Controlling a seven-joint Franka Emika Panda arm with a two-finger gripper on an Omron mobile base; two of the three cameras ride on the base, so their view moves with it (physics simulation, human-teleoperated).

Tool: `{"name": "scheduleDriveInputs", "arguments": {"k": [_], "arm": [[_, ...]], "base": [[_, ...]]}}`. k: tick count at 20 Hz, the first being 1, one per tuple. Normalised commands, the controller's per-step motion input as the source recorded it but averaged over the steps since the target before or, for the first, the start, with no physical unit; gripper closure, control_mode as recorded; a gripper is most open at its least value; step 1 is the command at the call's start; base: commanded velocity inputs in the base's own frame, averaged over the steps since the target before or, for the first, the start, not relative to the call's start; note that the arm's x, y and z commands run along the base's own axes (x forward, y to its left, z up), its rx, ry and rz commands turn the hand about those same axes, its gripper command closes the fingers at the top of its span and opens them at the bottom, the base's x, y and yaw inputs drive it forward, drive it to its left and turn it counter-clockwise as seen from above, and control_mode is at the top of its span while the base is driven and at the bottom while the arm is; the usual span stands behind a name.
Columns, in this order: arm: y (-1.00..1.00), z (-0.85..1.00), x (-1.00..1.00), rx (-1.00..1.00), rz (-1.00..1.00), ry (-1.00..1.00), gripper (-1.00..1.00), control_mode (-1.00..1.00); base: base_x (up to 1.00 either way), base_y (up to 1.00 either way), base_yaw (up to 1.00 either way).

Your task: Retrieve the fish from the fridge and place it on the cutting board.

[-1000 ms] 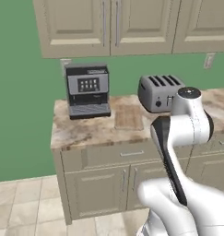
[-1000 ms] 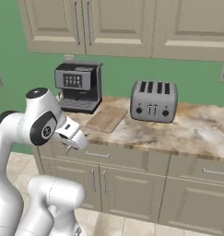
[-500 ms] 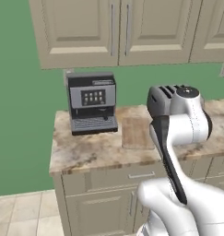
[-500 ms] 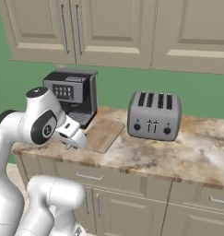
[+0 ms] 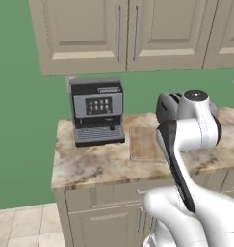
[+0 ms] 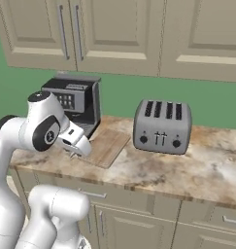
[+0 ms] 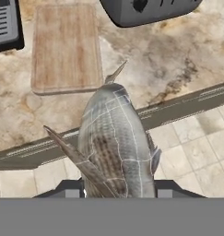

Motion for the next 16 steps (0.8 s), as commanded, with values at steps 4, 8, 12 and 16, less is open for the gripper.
{"name": "scheduleDriveInputs", "arguments": {"k": [4,8,12,16], "arm": [[0.00,0.00,0.00,0.00,0.00,0.00,1.00,1.00],[0.00,0.00,0.00,0.00,0.00,0.00,1.00,1.00],[0.00,-0.03,0.13,0.00,0.00,0.00,1.00,-1.00],[0.00,-0.12,0.56,0.00,0.01,0.00,1.00,-1.00]], "base": [[0.49,0.00,0.02],[0.33,0.00,0.00],[0.33,0.00,0.00],[0.00,0.00,0.00]]}}
